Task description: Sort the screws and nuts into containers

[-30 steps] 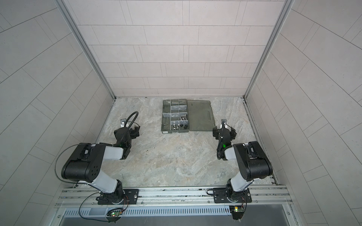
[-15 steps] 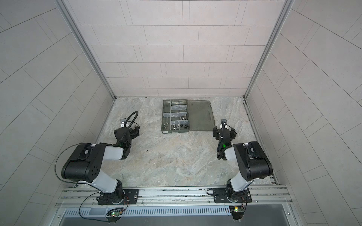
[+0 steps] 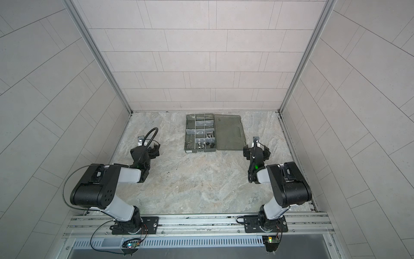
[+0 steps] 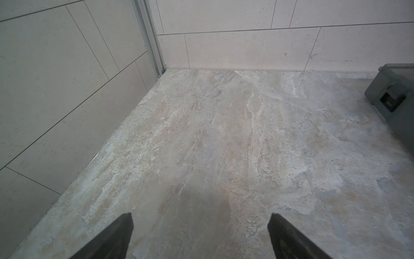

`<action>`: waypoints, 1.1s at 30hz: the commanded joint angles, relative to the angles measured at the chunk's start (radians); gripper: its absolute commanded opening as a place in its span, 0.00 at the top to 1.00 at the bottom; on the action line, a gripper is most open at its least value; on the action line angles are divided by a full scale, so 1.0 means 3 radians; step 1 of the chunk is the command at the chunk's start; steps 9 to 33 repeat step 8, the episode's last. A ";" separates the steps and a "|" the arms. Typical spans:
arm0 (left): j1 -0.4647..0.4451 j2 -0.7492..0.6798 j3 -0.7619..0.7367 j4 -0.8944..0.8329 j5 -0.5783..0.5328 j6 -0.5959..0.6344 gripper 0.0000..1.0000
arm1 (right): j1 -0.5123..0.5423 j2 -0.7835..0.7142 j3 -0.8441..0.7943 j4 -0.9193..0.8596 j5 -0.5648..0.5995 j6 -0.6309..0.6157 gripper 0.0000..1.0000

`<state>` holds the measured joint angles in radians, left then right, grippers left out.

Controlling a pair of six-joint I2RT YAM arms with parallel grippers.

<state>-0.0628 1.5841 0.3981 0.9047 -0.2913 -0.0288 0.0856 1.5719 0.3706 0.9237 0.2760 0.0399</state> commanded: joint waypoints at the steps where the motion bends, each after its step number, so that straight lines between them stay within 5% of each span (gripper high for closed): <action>1: 0.0015 0.0017 -0.0023 0.0102 0.0014 0.0004 0.00 | -0.0012 0.0001 0.0020 0.0035 0.0000 -0.0050 0.01; 33: 0.0015 0.0015 -0.0023 0.0099 0.0010 0.0002 0.00 | -0.0012 -0.0003 0.0010 0.0055 0.0001 -0.0054 0.01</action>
